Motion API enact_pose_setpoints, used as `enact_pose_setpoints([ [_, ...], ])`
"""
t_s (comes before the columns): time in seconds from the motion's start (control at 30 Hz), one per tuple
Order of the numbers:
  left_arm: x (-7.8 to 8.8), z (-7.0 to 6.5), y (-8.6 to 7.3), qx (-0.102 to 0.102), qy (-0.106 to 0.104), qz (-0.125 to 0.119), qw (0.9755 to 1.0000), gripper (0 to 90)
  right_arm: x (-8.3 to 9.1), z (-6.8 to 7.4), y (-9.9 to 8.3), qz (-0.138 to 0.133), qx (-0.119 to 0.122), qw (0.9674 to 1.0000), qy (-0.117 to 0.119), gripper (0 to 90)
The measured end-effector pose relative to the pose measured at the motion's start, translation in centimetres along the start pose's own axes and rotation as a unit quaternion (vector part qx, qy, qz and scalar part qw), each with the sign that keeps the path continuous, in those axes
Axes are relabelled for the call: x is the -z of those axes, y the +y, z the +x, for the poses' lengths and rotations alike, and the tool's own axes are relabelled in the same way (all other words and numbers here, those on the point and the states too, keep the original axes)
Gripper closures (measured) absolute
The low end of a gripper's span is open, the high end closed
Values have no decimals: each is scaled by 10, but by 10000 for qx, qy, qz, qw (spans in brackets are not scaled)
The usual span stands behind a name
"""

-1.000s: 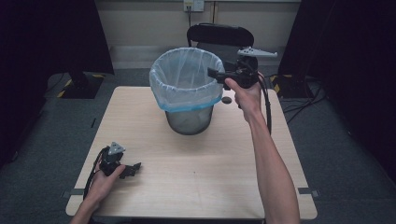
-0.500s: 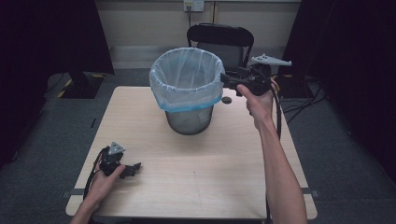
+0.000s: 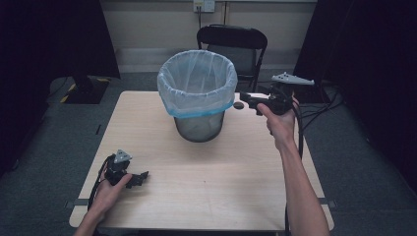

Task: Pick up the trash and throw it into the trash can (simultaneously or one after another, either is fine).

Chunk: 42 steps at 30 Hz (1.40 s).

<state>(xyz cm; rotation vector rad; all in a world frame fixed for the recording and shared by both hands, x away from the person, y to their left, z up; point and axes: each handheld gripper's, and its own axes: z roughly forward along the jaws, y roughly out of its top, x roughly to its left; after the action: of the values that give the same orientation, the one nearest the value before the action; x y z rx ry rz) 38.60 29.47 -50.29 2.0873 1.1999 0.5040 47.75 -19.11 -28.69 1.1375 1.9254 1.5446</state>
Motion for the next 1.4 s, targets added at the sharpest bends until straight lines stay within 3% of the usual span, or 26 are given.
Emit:
enact_pose_setpoints([
  [0.67, 0, 0, 0, 19, -12, -7, 10000, 0, 29, -17, -57, 476, -212, 9986, -123, 177],
  [0.87, 0, 0, 0, 24, -4, -8, 10000, 1, 36, -20, -75, 612, -203, 9976, -256, 164],
  [1.4, 0, -1, 0, 29, -4, -17, 10000, 1, 57, -34, -139, 1095, -466, 9909, -636, 158],
])
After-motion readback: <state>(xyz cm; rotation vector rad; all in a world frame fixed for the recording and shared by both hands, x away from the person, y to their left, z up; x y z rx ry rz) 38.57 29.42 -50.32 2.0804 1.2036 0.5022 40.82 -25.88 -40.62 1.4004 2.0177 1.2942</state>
